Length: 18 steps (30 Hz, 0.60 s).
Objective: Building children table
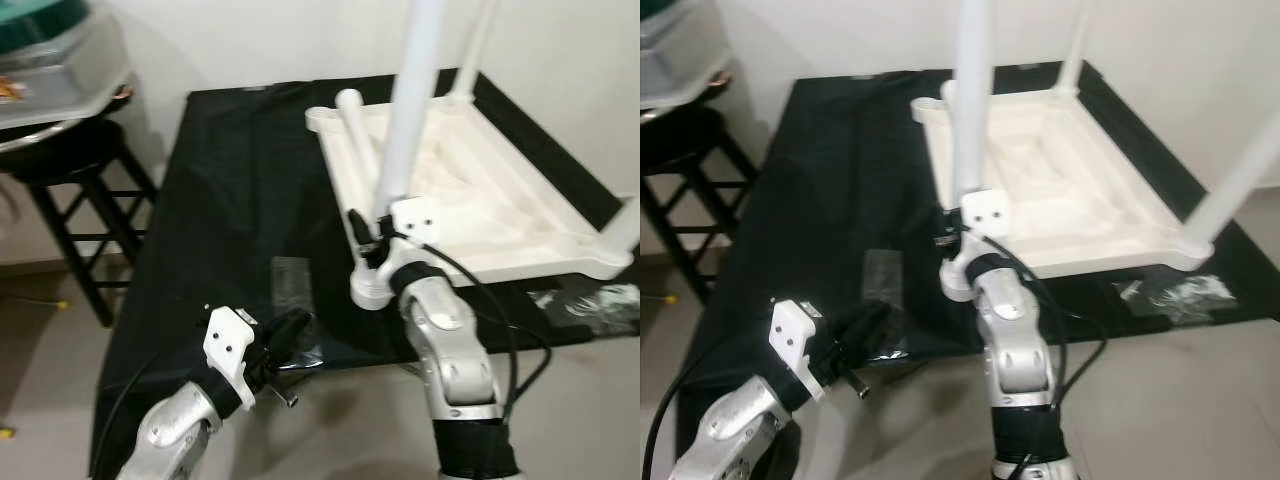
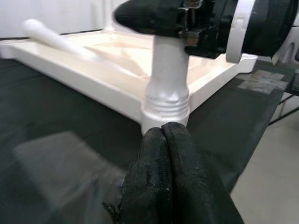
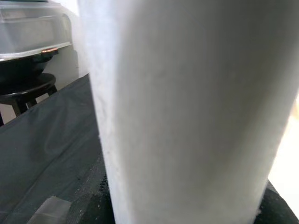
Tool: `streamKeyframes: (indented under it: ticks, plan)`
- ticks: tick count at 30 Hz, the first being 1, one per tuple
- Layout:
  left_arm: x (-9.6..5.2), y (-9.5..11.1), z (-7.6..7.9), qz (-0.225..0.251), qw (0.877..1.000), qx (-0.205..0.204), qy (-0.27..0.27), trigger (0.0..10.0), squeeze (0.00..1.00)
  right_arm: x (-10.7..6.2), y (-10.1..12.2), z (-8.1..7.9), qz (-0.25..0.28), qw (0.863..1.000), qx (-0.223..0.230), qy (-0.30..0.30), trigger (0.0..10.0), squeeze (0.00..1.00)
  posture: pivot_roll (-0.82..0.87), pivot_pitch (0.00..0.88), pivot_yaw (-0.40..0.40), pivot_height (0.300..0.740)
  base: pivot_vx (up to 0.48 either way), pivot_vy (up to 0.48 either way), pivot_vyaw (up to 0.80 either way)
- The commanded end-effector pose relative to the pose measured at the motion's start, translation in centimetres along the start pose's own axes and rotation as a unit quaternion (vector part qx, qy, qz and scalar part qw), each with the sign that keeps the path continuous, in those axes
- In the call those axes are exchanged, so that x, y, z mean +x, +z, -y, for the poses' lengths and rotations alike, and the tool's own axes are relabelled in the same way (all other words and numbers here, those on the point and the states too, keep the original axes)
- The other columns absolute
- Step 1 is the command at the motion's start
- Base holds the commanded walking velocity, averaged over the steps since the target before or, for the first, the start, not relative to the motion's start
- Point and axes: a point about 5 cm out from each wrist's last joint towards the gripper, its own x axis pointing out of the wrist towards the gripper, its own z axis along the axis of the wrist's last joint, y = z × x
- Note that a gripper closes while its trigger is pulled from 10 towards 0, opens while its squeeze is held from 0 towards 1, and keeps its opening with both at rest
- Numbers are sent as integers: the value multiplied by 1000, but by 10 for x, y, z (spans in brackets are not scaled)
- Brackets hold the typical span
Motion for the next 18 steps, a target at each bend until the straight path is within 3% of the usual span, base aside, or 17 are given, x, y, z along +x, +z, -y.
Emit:
streamKeyframes:
  ticks: [1,2,3,5,9,12,13,14,15,17,18]
  plan:
    - [-6,-7,-2,-16,1000,-3,13,10000,0,-7,-39,9,-104,994,19,-29,0,0,-39,201,41,740,0,0,0]
    - [-5,-8,-3,-16,1000,-3,15,10000,0,-6,-36,9,-106,994,15,-28,10000,0,-38,200,39,740,0,0,0]
    - [-5,-8,-3,-16,1000,-3,15,10000,0,-6,-36,9,-106,994,15,-28,10000,0,-38,200,39,740,0,0,0]
    - [-5,-8,-2,-16,1000,-3,15,10000,0,-1,-23,8,-91,996,18,9,10000,1000,-35,198,40,740,0,0,0]
    - [-4,-8,-2,-16,1000,-4,13,10000,0,10,-7,5,-56,993,28,96,10000,1000,-33,199,38,740,0,0,0]
    - [-3,-8,-1,-15,1000,-3,13,10000,0,15,10,1,-27,975,28,220,10000,1000,-31,198,33,740,0,0,0]
    - [-3,-8,-1,-14,1000,-3,14,10000,0,16,13,-1,-22,964,-1,263,10000,1000,-29,199,32,740,0,0,0]
    - [-3,-8,-1,-14,1000,-3,14,10000,0,16,13,-1,-22,964,-1,263,10000,1000,-29,199,32,740,0,0,0]
    - [-3,-8,-1,-14,1000,-3,15,10000,0,16,15,-3,-22,955,-26,296,10000,788,-29,199,32,740,0,0,0]
    - [-3,-8,-1,-13,1000,-3,15,10000,0,16,15,-4,-23,948,-42,315,10000,788,-29,199,32,740,0,0,0]
    - [-3,-8,0,-13,1000,-3,15,10000,0,18,14,-4,-30,935,-46,350,10000,0,-22,197,28,740,0,0,0]
